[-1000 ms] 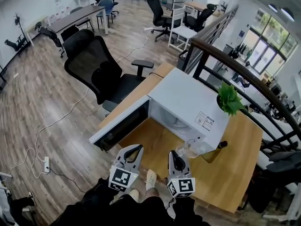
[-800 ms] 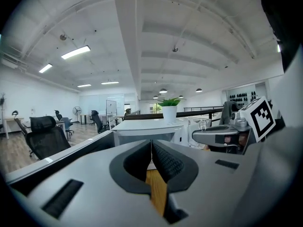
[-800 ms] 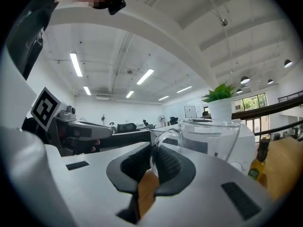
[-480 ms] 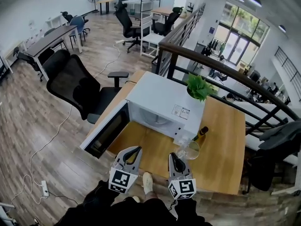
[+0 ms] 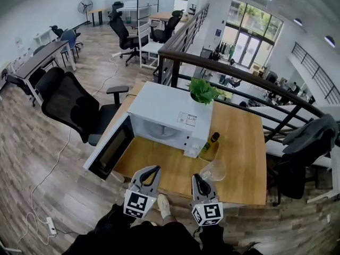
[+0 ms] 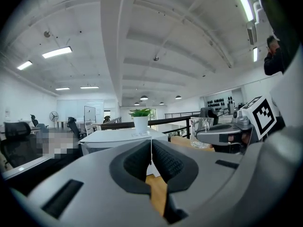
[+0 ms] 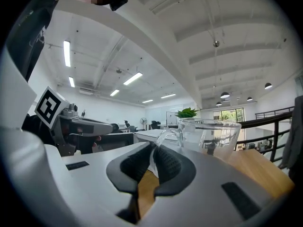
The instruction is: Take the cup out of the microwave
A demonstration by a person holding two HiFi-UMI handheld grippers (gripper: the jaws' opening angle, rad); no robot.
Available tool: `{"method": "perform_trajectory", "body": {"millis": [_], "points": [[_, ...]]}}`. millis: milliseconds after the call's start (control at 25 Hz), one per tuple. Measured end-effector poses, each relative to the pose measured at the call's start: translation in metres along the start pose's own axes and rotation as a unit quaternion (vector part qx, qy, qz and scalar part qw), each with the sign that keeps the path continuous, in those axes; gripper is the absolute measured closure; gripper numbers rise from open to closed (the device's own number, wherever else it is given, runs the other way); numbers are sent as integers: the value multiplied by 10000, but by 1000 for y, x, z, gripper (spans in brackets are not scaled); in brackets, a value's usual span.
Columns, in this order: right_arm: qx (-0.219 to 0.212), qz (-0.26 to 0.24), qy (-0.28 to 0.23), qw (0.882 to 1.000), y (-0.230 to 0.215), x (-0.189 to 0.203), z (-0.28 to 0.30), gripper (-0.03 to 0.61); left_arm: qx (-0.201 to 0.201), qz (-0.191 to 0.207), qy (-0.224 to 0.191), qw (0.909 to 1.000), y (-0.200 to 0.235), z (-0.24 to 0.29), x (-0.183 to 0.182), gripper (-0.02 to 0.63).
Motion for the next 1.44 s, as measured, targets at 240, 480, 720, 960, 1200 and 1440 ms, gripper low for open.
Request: {"method": "perform_trajectory", "body": {"millis": [240, 480, 720, 960, 1200, 1440], "points": [[184, 44, 6, 9998, 1, 2, -20, 540, 141, 18, -10, 9999, -11, -4, -1, 588], [226, 2, -35, 9997, 4, 0, -23, 540, 149, 19, -28, 9999, -10, -7, -1, 587], [224, 34, -7, 9997, 5, 0, -21, 538, 142, 8, -30, 9999, -9, -7, 1, 586], [200, 16, 10, 9998, 6, -1, -20, 538, 137, -6, -42, 9999, -8, -8, 0, 586], [167, -2, 7, 9999, 7, -3, -18, 538, 128, -30, -39, 9999, -8, -8, 0, 587], [128, -7, 4, 9999, 9, -3, -16, 538, 119, -34, -46, 9999, -6, -7, 0, 588]]}}
Point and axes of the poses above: the fingertips, and each gripper's own axes: z forward along the fingers, y to its left, x out of its underside, the point moved 10 cm from there along -z, backward along the fingers
